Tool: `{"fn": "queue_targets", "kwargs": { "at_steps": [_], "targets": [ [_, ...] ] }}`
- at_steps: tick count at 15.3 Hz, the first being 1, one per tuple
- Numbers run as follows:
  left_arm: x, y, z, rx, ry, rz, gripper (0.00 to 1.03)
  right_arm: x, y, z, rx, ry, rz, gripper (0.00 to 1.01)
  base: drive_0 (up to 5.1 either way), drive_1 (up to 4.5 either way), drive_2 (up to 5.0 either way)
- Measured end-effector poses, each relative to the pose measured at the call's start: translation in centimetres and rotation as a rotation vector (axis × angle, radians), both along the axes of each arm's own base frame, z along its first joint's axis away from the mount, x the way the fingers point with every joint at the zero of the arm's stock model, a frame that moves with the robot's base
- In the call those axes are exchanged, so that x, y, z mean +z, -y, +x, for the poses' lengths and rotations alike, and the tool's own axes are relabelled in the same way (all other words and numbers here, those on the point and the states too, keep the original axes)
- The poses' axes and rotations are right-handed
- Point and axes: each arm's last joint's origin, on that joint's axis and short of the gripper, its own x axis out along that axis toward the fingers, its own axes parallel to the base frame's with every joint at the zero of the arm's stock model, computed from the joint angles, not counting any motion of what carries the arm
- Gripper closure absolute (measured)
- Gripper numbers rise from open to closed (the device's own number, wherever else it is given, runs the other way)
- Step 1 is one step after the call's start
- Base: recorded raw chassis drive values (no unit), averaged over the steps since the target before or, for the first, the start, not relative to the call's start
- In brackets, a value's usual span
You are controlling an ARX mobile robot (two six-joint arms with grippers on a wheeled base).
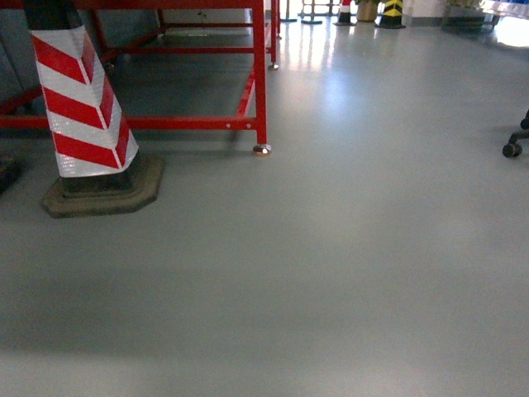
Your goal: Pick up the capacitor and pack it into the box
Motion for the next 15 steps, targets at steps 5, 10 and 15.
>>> {"fn": "queue_targets", "kwargs": {
  "at_steps": [5,10,15],
  "targets": [
    [0.03,0.0,0.0,0.0,0.003,0.0,0.59,0.04,0.0,0.0,0.001,0.005,0.0,0.03,-5.1,2.4,2.4],
    [0.03,0.0,0.0,0.0,0.003,0.0,0.59,0.0,0.0,0.0,0.0,0.0,0.0,0.03,-5.0,2.43,2.4],
    [0.02,0.0,0.0,0.0,0.002,0.0,0.59,0.0,0.0,0.0,0.0,0.0,0.0,0.03,-5.0,2.43,2.4]
  ]
}}
